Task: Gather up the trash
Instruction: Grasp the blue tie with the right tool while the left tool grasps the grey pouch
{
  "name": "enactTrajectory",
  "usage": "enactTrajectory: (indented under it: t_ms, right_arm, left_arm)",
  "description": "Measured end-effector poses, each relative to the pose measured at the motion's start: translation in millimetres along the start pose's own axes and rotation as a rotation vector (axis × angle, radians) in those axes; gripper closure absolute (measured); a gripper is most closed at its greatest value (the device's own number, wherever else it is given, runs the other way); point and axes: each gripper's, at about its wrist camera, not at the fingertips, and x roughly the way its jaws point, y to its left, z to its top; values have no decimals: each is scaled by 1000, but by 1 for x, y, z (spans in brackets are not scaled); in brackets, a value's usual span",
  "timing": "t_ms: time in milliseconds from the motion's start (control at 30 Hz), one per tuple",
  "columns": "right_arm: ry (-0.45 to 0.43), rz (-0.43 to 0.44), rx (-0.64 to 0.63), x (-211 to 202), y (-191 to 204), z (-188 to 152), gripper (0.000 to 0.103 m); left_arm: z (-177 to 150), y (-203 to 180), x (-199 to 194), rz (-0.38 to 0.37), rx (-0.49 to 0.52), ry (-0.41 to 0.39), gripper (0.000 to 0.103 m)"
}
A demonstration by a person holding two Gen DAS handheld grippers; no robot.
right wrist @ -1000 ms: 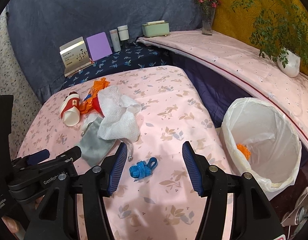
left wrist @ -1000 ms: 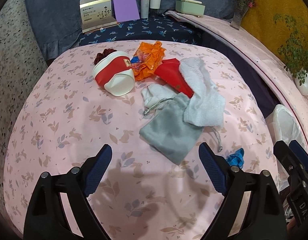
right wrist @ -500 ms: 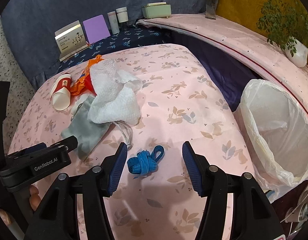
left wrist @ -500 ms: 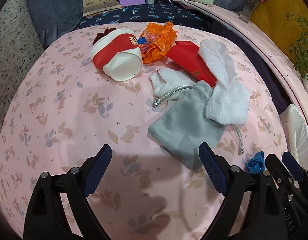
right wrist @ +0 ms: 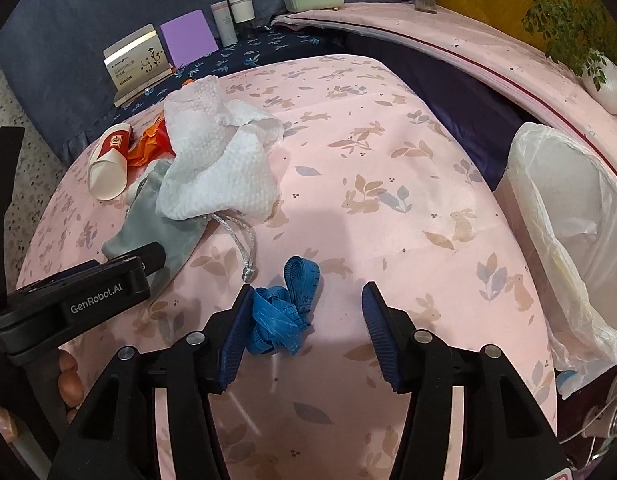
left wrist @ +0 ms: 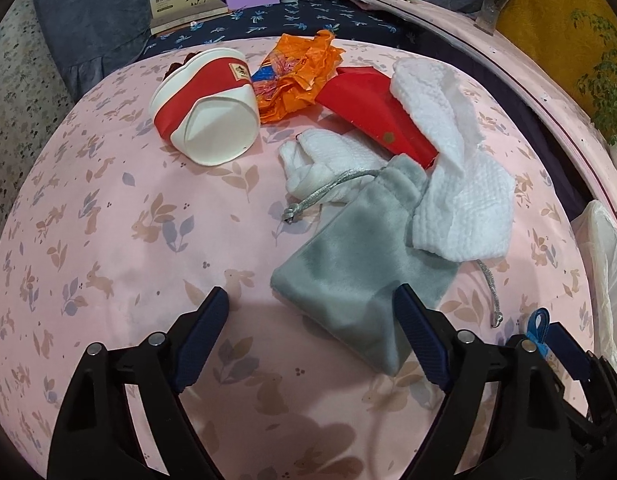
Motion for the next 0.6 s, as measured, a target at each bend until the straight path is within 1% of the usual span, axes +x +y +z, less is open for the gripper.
enactTrajectory:
  t_ms: [33,67,100,133,200,233,300,333,367,433,600]
  right_arm:
    - [-3,-1,-5,0,1,-1,56]
    - [-2,5,-9,0,2,-1,58]
    - [-1,10,-11,-1,3,-1,63]
    - [0,14,-13,-1,4,-1,70]
    - [5,28,-17,-1,6,-1,78]
    - [6,27,-21,-2,8,-1,78]
    - [4,25,-28,-4,9,-1,79]
    - [3,27,-27,-6,8,-1,80]
    - [0,29,-24,-8,7,-1,80]
    - [-12,30,-18,-14,5,0,81]
    - [-50,32,-7,-32,-2,2,81]
  left_arm:
    - [0,-1,-1,-1,6,-3,28]
    - [0,-2,-1,-5,9,-6,33]
    - [0,-3,-2,-13,13,-9,40]
    - [0,-4,-4,-19,17,-10,43]
    - [-1,-8,-6,-35,26,-11,62]
    - [-1,-10,-7,-44,35,-10,68]
    - [-3,-13,-10,-52,45,-11,89]
    - [-3,-14,-12,-57,47,-9,94]
    - [-4,-14,-13,-61,44,-6,97]
    - [-6,-14,-17,-64,40,-10,99]
    - [-10,-16,-36,-66,45,-36,100]
